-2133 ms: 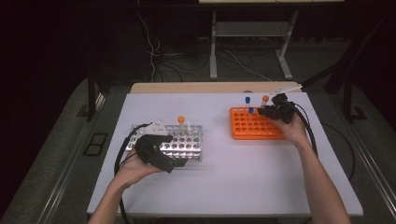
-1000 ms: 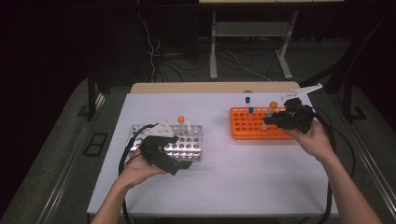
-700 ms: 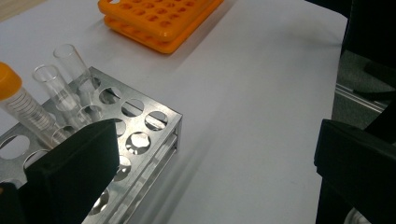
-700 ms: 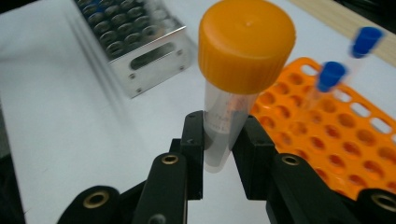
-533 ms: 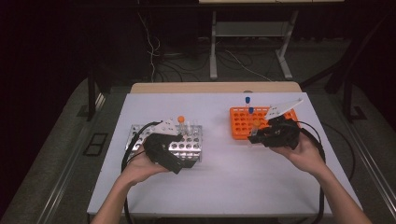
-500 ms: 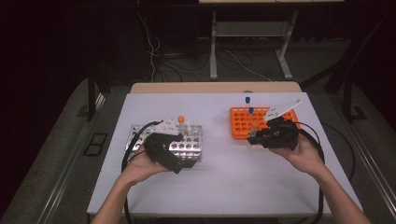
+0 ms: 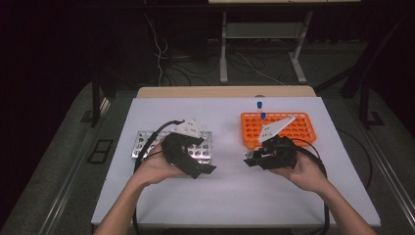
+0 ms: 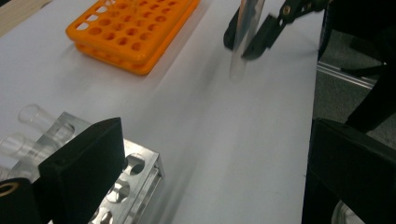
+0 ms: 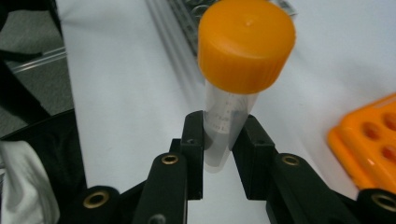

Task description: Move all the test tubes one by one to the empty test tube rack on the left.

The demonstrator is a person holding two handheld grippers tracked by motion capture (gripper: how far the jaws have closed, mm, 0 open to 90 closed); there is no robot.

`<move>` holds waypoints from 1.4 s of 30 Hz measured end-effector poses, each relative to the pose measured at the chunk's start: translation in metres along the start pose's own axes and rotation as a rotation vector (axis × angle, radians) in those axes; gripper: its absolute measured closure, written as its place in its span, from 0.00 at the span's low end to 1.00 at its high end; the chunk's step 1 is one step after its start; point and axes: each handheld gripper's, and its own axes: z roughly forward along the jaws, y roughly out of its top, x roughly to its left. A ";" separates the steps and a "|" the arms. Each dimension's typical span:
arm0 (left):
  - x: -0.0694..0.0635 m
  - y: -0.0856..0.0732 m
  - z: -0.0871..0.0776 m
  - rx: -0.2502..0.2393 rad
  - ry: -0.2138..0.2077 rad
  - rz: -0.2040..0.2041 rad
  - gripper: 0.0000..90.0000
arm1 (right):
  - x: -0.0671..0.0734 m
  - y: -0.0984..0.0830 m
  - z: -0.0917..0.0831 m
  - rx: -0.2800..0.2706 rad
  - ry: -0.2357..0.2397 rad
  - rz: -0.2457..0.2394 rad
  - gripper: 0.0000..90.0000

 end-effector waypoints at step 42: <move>-0.002 0.016 -0.007 0.094 -0.086 0.127 0.76 | 0.031 0.016 0.032 -0.021 0.078 -0.067 0.56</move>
